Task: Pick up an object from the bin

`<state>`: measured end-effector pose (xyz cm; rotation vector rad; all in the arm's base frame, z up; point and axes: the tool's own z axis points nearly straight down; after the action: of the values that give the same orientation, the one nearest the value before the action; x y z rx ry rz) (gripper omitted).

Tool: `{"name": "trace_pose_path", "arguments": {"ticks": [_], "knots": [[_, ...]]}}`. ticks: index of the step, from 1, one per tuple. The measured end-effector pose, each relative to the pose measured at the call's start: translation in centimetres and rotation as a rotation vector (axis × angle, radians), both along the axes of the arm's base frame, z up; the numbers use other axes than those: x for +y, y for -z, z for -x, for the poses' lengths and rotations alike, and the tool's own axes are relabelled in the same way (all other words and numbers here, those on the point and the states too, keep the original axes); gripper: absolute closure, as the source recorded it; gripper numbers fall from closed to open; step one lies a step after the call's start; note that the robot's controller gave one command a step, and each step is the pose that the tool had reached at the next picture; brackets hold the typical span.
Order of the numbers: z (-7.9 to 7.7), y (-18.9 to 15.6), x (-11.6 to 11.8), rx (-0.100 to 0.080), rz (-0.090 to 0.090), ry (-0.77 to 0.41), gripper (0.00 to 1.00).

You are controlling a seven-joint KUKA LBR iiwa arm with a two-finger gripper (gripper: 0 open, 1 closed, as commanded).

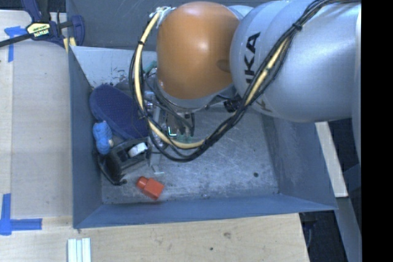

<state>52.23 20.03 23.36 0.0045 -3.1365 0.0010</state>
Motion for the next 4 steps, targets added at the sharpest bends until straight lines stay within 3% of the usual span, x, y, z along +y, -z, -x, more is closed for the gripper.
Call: {"name": "trace_pose_path", "arguments": {"ticks": [1, 2, 3, 4], "knots": [[1.0, 14.2, -2.0, -0.041, -0.006, -0.059, 0.00], [-0.8, 16.2, 2.2, -0.013, -0.002, -0.083, 0.00], [-0.7, 15.9, 2.4, -0.011, -0.006, -0.082, 1.00], [-1.9, 5.1, 1.8, -0.009, -0.001, -0.093, 1.00]]}}
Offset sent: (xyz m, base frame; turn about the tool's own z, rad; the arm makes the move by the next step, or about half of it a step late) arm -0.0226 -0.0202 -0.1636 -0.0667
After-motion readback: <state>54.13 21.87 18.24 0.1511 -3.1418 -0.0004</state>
